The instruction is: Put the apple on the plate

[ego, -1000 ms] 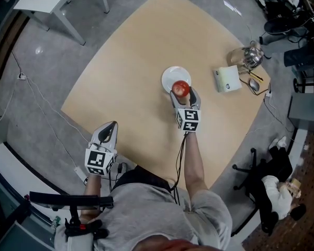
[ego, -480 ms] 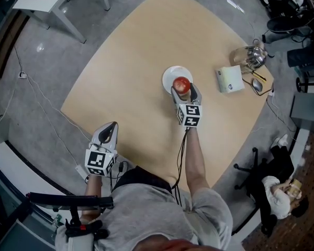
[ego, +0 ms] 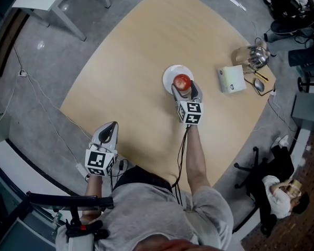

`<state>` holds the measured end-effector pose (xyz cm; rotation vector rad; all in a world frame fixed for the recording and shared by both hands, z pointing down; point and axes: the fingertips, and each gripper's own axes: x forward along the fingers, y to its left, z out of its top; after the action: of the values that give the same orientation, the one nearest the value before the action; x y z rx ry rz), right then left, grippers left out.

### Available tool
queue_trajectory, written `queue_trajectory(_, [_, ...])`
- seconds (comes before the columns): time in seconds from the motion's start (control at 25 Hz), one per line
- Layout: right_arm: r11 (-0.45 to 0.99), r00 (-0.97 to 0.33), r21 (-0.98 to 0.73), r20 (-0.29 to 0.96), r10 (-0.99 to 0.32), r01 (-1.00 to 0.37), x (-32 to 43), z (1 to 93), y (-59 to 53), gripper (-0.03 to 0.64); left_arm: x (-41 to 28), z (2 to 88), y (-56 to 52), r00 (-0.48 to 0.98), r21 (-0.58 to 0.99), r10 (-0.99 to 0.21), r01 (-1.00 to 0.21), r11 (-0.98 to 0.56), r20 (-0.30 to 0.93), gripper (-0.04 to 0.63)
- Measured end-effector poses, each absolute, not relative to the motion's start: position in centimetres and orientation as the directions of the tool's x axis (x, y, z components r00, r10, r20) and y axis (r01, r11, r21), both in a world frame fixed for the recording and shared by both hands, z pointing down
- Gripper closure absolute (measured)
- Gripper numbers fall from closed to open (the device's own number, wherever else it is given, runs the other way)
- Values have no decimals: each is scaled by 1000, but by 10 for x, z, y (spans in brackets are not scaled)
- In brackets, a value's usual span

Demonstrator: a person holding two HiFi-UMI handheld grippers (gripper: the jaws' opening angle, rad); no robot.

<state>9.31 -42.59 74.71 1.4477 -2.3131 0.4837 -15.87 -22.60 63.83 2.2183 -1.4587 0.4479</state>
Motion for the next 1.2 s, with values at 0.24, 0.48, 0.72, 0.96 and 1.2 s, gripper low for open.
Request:
queue_trajectory(0.24, [404,-401,-102,475,-783,-909,94,748,-427,238,-156,638,-226,394,190,-774,-919,-346,496,577])
queue_trajectory(0.48, [397,-394,-98,469,-790,-913,93,747,-427,236,-157,640,-226,394,193,-774,-919,-345,496,577])
queue_trajectory(0.72, [400,-398,-101,471,-787,-911,92,747,-427,224,-157,640,-225,394,195,-775,-919,-343,495,577])
queue_trajectory(0.96, [403,-402,-105,474,-783,-909,90,744,-425,216,-160,638,-223,395,196,-778,-918,-344,489,577])
queue_trajectory(1.2, [400,-398,-101,472,-787,-911,92,740,-424,216,-160,634,-222,398,195,-780,-917,-347,483,577])
